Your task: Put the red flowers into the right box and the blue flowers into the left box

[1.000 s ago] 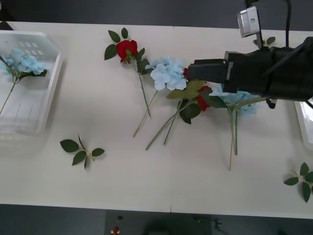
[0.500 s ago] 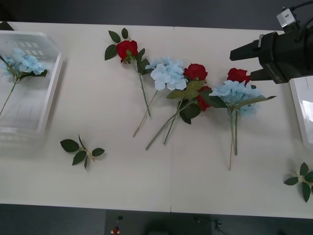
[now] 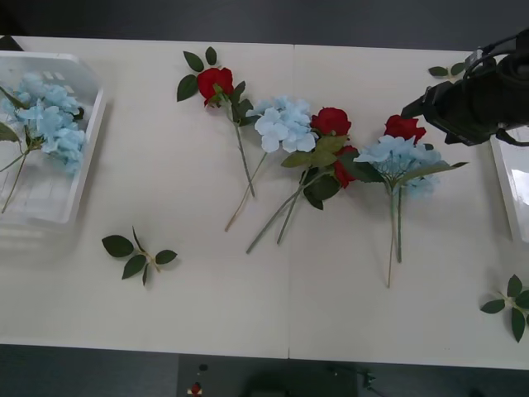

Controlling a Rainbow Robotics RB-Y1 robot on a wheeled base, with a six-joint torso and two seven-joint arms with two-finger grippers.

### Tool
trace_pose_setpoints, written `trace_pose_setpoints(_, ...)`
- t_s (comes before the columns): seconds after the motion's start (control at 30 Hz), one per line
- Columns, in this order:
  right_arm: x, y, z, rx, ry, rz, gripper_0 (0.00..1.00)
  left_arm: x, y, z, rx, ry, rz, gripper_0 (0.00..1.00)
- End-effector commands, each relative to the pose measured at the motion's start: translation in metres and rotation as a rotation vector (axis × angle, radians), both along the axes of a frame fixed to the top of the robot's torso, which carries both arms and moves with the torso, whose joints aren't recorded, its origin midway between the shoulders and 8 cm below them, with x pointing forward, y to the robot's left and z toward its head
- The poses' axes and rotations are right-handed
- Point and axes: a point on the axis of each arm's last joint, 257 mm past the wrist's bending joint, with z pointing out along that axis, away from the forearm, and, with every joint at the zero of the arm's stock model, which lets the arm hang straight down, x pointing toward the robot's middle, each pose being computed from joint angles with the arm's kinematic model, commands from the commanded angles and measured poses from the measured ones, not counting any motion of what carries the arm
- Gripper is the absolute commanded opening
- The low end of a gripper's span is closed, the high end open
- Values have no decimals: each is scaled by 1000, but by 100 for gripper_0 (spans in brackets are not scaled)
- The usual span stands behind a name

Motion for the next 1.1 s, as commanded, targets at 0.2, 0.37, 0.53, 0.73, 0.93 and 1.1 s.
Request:
trace_pose_setpoints(0.2, 36, -27, -7, -29, -25, -117, 100, 87, -146, 5, -81, 120, -55, 100)
trace_pose_setpoints(0.37, 46, -34, -36, -94, -14, -148, 100, 130, -216, -35, -103, 210, 44, 100)
trace_pose_setpoints(0.53, 56, -26, -61, -156, -29, -147, 100, 147, -277, -88, -174, 332, 178, 100)
trace_pose_setpoints(0.73, 61, -4, -85, -150, -25, -133, 100, 149, -318, -132, -146, 380, 286, 100)
trace_pose_setpoints(0.93, 62, 0, -93, -172, -25, -126, 100, 151, -357, -145, -125, 370, 360, 100)
trace_pose_setpoints(1.1, 61, 3, -99, -188, -21, -119, 100, 152, -375, -149, -77, 330, 401, 100)
